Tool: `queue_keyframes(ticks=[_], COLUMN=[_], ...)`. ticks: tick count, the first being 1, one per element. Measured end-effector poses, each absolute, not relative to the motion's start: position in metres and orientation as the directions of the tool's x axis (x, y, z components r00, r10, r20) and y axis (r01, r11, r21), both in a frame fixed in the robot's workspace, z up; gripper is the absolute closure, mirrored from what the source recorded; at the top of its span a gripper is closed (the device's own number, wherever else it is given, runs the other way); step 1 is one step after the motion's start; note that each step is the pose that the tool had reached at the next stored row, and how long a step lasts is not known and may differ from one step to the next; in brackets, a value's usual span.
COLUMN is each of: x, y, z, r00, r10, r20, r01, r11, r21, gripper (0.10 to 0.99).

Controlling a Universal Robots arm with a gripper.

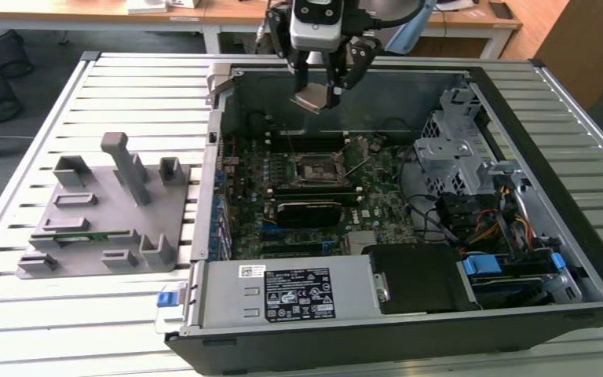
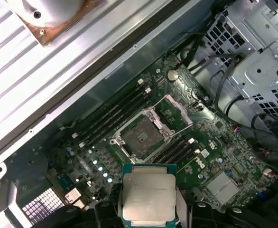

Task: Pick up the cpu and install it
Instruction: 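Place the cpu into insertion slot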

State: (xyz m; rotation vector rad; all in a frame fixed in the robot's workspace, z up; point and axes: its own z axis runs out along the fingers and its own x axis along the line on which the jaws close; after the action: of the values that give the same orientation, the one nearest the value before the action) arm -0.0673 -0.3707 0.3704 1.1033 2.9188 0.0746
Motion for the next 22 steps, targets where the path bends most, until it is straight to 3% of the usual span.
queue_keyframes(ticks=[22], x=[-0.0673], y=[-0.3704], z=[0.3675], r00=[-0.509], r10=[0.861], r20=[-0.002], r01=[0.86], r11=[0.508], r21=[0.052], gripper=[0.549])
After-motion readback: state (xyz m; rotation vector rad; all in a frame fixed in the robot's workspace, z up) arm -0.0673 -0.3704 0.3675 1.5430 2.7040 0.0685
